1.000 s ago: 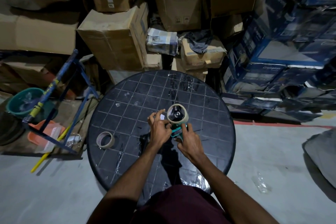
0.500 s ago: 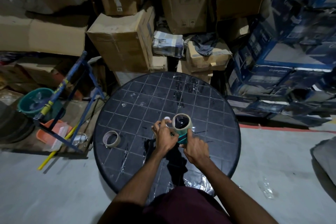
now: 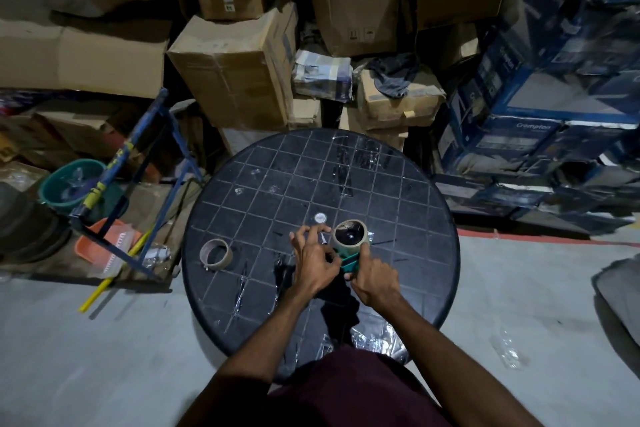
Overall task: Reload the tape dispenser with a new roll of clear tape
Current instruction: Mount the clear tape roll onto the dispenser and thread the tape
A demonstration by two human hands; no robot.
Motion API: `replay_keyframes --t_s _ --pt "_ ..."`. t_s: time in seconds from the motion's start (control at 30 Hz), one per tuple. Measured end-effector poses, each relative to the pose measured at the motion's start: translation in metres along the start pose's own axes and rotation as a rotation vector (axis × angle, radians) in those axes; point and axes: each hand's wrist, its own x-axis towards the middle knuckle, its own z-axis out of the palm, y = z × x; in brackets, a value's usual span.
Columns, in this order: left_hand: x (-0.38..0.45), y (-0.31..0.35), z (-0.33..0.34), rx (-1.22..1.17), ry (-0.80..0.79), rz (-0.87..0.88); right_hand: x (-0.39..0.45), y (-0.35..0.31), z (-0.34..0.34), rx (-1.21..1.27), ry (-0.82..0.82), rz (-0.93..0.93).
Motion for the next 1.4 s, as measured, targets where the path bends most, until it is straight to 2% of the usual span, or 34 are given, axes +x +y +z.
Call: replay_keyframes --t_s 0.33,0.43,0.6,0.83,1.23,1.4 --pt "-0.005 0.016 -0.019 0.191 -0.023 0.127 0.003 -0.003 0.000 0.051 -0.005 0.005" --pt "-0.005 0.023 -0.023 0.252 -0.066 0.099 0.003 -0.005 0.003 0.071 -0.016 0.006" --pt "-0.003 0.024 -0.038 0.291 -0.040 0.062 0.011 0.009 0.002 0.119 -0.034 0.081" --pt "0.005 0.016 -0.047 0.179 -0.084 0.007 0.019 0.011 0.001 0.198 -0.044 0.125" --pt "0.013 0.032 -0.054 0.311 -0.169 0.093 0.020 0.016 0.000 0.217 0.011 0.179" --pt "0.014 0.031 -0.056 0.331 -0.207 0.058 0.025 0.020 0.000 0.308 -0.059 0.211"
